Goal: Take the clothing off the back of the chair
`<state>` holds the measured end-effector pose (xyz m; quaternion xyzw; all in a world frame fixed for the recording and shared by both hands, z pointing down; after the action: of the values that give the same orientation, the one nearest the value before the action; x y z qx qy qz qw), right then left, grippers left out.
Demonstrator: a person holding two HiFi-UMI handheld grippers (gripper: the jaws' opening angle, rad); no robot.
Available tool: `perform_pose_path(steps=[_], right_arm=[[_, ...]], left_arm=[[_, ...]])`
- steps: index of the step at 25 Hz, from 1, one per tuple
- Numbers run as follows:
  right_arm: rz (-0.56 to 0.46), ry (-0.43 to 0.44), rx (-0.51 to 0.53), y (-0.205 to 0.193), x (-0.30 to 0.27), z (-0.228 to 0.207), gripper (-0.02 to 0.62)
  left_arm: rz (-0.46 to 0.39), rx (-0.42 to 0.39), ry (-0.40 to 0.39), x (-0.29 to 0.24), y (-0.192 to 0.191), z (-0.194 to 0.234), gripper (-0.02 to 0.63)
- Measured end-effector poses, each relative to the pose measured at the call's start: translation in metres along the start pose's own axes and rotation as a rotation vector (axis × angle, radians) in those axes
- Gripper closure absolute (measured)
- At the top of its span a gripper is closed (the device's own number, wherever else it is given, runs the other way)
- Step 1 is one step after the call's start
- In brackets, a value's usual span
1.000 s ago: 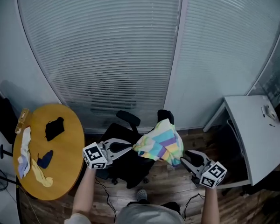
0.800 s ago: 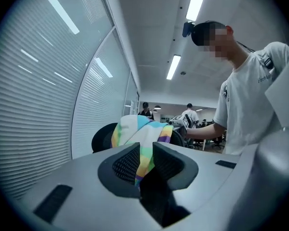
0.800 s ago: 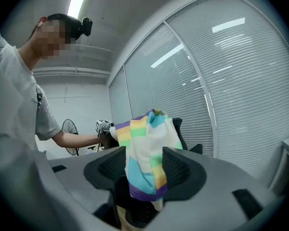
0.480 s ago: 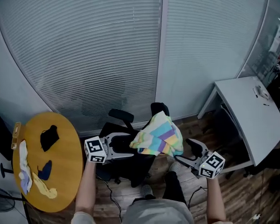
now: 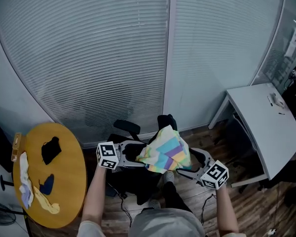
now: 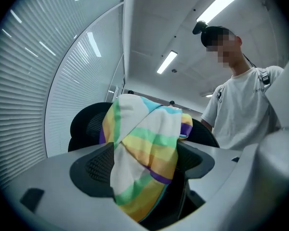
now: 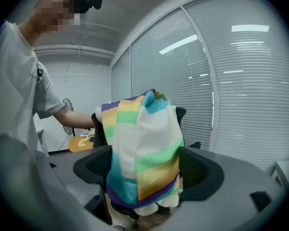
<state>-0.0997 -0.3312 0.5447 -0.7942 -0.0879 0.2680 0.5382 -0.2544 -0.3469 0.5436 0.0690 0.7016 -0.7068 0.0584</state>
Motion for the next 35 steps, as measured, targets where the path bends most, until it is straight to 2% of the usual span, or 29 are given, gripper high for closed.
perform_pose_path(steps=[3, 7, 14, 20, 23, 27, 30, 35], right_arm=[[0.01, -0.005, -0.005, 0.005, -0.007, -0.015, 0.19], [-0.003, 0.06, -0.048, 0.012, -0.013, -0.026, 0.19], [-0.019, 0.152, -0.118, 0.007, -0.022, -0.025, 0.192], [-0.054, 0.186, -0.143, 0.005, -0.02, -0.019, 0.204], [-0.062, 0.202, -0.15, 0.004, -0.018, -0.014, 0.267], [-0.071, 0.193, -0.153, 0.002, -0.016, -0.013, 0.312], [-0.08, 0.184, -0.14, 0.003, -0.012, -0.01, 0.338], [-0.098, 0.152, -0.117, 0.005, -0.005, -0.009, 0.393]], left_arm=[[0.005, 0.003, -0.023, -0.008, -0.001, 0.012, 0.216], [0.017, 0.001, -0.065, -0.013, 0.0, 0.025, 0.212], [0.004, 0.031, -0.194, -0.023, -0.002, 0.027, 0.21], [-0.029, 0.062, -0.248, -0.027, -0.004, 0.023, 0.212], [-0.05, 0.071, -0.246, -0.028, -0.003, 0.022, 0.212], [-0.085, 0.101, -0.234, -0.026, -0.004, 0.019, 0.224], [-0.092, 0.107, -0.201, -0.024, -0.002, 0.016, 0.262], [-0.079, 0.082, -0.133, -0.021, 0.004, 0.007, 0.365]])
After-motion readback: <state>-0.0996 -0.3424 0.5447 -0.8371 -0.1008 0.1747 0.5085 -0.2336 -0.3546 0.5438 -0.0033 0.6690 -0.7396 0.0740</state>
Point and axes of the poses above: the fingertips, and each gripper's own axes: x backward along the fingers, z to its left, y out of its top, the point moved 1 cm from there along x, backward along the fingers, and after that the axes turned 14 degrees about -x, right-handed, at the moved point
